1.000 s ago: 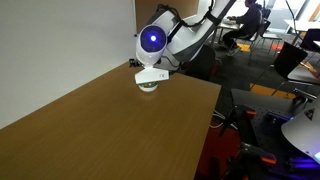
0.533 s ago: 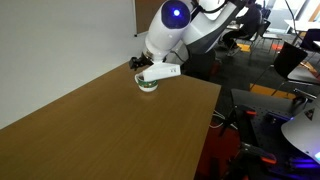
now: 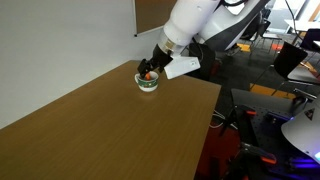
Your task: Put the marker in the cup
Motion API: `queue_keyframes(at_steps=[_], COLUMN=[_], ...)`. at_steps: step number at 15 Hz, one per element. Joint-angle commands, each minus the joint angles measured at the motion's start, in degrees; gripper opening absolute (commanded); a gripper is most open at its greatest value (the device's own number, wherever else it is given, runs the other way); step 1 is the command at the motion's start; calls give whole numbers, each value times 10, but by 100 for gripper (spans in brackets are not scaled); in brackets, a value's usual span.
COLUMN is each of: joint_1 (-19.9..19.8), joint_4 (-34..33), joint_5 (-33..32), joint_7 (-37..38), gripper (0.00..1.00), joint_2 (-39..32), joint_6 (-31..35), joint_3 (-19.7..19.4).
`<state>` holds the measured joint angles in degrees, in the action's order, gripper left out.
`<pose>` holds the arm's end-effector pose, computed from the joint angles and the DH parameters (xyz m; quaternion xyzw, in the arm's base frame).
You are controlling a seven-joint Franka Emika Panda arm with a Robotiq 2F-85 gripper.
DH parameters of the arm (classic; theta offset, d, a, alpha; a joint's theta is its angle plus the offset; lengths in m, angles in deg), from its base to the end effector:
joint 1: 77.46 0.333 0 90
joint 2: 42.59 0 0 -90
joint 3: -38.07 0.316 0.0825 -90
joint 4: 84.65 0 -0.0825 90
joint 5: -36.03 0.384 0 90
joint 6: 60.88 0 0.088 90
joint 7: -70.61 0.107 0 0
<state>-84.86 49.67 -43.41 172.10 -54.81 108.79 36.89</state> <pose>0.5093 -0.0100 0.2551 0.9178 -0.2769 0.2793 0.0544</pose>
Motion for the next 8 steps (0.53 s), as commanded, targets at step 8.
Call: queue_keyframes(at_steps=[8], joint_1=[0], joint_4=[63], joint_5=[70], joint_7=[-120], gripper=[100], joint_2=[53], joint_6=[14], joint_3=[8])
